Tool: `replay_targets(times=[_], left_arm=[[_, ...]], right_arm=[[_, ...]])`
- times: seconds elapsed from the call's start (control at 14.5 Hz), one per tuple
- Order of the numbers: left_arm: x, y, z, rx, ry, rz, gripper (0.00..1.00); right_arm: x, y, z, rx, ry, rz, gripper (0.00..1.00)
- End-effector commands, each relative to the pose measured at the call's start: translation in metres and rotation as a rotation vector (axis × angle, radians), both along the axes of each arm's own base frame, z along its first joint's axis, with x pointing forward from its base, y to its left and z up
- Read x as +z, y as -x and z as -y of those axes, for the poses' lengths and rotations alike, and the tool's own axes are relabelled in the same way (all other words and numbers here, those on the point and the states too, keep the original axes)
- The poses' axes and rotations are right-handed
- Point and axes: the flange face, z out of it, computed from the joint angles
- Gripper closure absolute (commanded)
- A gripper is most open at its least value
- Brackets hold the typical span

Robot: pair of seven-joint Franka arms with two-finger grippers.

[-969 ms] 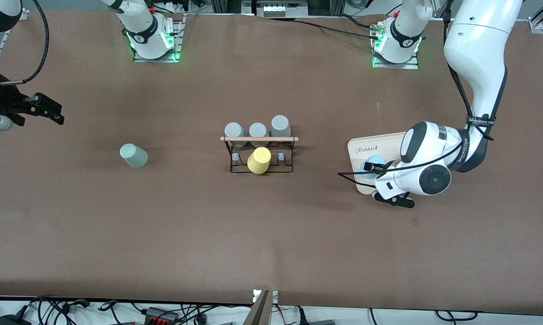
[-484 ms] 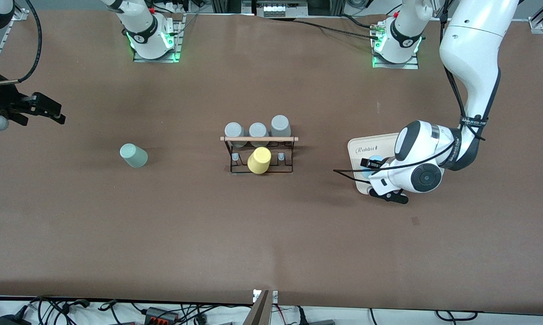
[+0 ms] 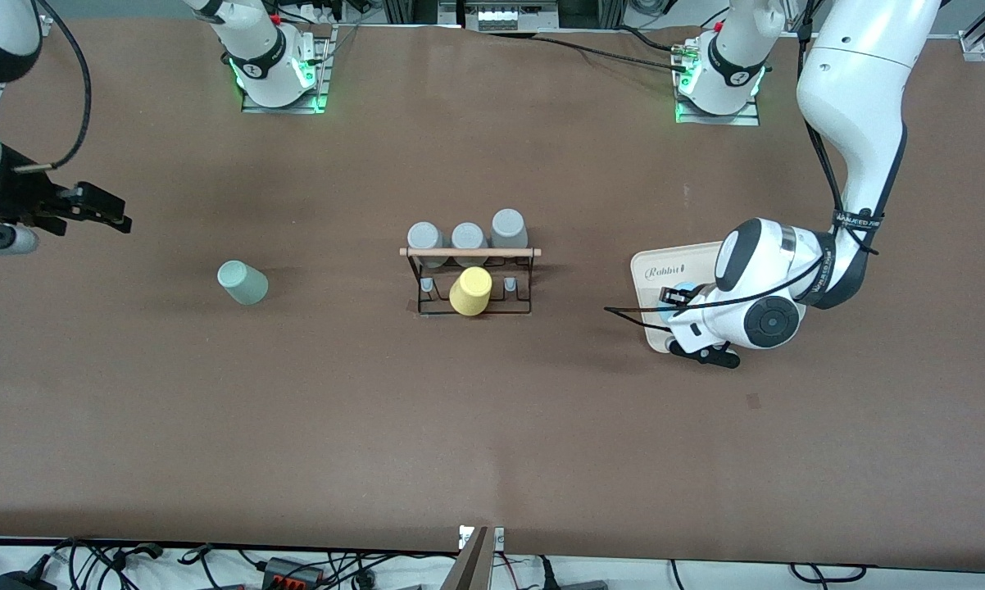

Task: Hang scattered cups on rack with three cups
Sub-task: 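Carry the blue cup with the left gripper to the wooden rack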

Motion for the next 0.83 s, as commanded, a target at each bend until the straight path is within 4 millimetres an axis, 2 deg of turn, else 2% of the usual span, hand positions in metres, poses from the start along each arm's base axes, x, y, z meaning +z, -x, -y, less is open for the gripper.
replay_targets(times=[0.0, 0.07, 0.21, 0.35, 0.42, 0.48, 0.55, 0.69, 0.76], left_arm=[[0.005, 0.003, 0.005, -0.004, 0.009, 0.01, 0.8], [0.011, 0.0, 0.007, -0.008, 0.012, 0.018, 0.87], [0.04, -0.004, 0.032, -0.036, 0.039, 0.053, 0.95], [0.091, -0.021, 0.05, -0.058, 0.056, 0.088, 0.97], [0.113, -0.029, 0.065, -0.072, 0.076, 0.097, 0.97], [0.131, -0.034, 0.082, -0.064, 0.111, 0.094, 0.98], [0.142, -0.035, 0.092, -0.029, 0.148, 0.07, 0.99], [0.164, -0.042, 0.101, 0.097, 0.191, 0.076, 0.99], [0.178, -0.04, 0.119, 0.151, 0.203, 0.083, 0.99]], right_arm=[[-0.015, -0.003, -0.004, 0.009, -0.009, -0.039, 0.0], [-0.018, -0.005, -0.006, 0.012, -0.009, -0.045, 0.0], [-0.019, -0.006, -0.008, 0.016, 0.01, -0.043, 0.0], [-0.017, -0.007, -0.024, 0.058, 0.07, -0.031, 0.0], [-0.018, -0.009, -0.027, 0.073, 0.095, -0.023, 0.0], [-0.019, -0.009, -0.04, 0.106, 0.123, -0.024, 0.0], [-0.019, -0.007, -0.046, 0.123, 0.141, -0.031, 0.0], [-0.017, -0.008, -0.036, 0.112, 0.131, -0.026, 0.0], [-0.018, -0.009, -0.037, 0.104, 0.126, -0.018, 0.0]])
